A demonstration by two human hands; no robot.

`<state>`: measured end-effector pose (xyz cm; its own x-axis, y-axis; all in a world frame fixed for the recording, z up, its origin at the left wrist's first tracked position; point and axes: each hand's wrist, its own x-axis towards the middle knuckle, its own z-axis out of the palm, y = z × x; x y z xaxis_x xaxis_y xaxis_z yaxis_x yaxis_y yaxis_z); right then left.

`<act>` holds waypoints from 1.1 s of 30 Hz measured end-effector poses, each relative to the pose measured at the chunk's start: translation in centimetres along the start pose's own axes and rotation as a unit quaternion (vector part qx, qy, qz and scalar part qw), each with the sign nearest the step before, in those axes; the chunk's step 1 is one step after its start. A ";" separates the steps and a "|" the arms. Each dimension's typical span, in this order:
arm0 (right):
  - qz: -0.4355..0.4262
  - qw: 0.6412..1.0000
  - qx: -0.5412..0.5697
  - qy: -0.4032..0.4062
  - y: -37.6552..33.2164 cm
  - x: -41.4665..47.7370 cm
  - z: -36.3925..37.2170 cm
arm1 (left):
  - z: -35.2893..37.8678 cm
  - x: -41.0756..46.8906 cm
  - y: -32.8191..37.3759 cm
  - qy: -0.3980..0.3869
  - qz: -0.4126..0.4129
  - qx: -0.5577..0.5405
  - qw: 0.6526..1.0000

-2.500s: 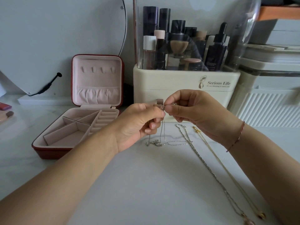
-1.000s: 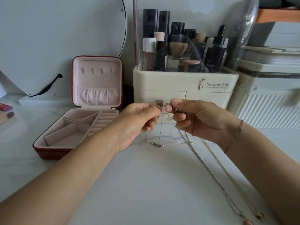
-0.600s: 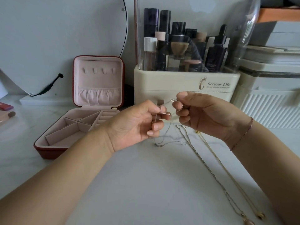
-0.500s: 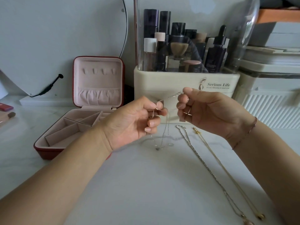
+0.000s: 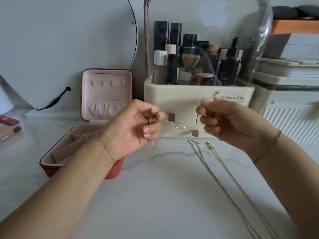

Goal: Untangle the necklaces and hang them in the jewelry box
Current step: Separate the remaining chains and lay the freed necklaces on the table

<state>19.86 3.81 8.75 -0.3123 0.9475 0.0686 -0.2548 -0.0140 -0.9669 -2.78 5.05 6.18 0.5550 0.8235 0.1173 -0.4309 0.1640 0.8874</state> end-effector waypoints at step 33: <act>-0.122 0.977 -0.163 -0.060 1.1 -0.3 1.5 | -0.2 0.2 -1.7 0.240 0.020 0.411 0.879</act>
<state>18.28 3.02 8.06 -0.3884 0.8652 0.3171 -0.0357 0.3298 -0.9434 -2.05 5.07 4.59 0.1013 0.9866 0.1282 0.3259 -0.1547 0.9327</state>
